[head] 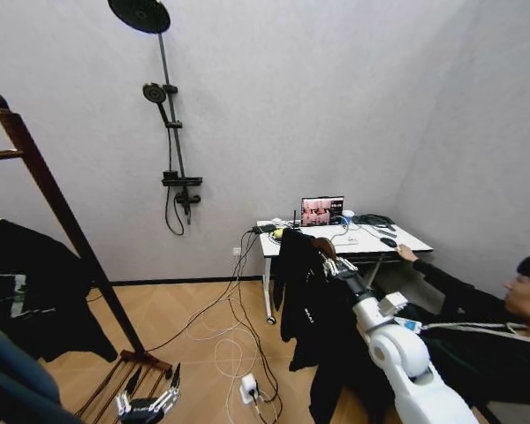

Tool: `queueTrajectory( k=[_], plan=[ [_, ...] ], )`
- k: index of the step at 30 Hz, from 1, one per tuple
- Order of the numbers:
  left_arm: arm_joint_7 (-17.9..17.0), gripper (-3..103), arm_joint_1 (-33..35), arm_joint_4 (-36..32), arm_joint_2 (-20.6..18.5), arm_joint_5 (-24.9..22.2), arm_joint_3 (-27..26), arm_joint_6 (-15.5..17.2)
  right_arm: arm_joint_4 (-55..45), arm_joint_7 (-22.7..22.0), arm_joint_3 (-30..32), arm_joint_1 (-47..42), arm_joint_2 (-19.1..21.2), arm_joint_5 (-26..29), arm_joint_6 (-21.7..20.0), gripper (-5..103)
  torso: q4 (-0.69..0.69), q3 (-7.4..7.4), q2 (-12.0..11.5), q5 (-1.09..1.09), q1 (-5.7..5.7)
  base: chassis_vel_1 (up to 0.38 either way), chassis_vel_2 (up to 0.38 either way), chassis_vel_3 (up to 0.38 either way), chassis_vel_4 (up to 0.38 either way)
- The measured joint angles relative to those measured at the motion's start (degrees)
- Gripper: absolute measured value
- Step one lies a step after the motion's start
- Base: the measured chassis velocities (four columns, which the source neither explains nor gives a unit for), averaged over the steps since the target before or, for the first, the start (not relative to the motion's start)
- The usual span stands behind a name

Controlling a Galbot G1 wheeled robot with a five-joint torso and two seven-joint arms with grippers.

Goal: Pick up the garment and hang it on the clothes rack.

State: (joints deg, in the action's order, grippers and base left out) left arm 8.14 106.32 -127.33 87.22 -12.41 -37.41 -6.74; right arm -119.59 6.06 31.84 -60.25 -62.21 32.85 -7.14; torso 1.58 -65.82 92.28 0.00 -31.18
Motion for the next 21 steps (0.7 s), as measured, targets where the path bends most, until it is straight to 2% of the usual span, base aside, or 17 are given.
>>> queueTrajectory(
  k=[6, 18, 20, 21],
  plan=[
    [0.0, 100, 0.0, 0.0, 0.0, 0.0, 0.0, 0.0, -2.48, -2.17, -2.82, 4.12, 3.37, 2.59, -2.77, 10, 0.01, 0.0, 0.0, 0.01, 0.01, 0.082, 0.097, 0.099, 0.095],
    [0.0, 100, 0.0, 0.0, 0.0, 0.0, 0.0, 0.0, -11.32, -5.1, -1.51, 10.32, 8.8, 11.9, -10.49, 10, 0.0, 0.0, 0.0, 0.0, 0.01, 0.125, 0.124, 0.119, 0.121],
    [0.0, 100, 0.0, 0.0, 0.0, 0.0, 0.0, 0.0, -12.4, -5.58, -0.34, 10.77, 9.09, 10.4, -11.2, 10, 0.0, 0.0, 0.0, 0.0, 0.01, 0.118, 0.138, 0.145, 0.117],
    [0.0, 100, 0.0, 0.0, 0.0, 0.0, 0.0, 0.0, -13.49, -5.37, 1.35, 11.18, 9.15, 7.31, -11.26, 10, 0.02, 0.01, 0.0, 0.0, 0.01, 0.106, 0.138, 0.169, 0.132]
  ],
)
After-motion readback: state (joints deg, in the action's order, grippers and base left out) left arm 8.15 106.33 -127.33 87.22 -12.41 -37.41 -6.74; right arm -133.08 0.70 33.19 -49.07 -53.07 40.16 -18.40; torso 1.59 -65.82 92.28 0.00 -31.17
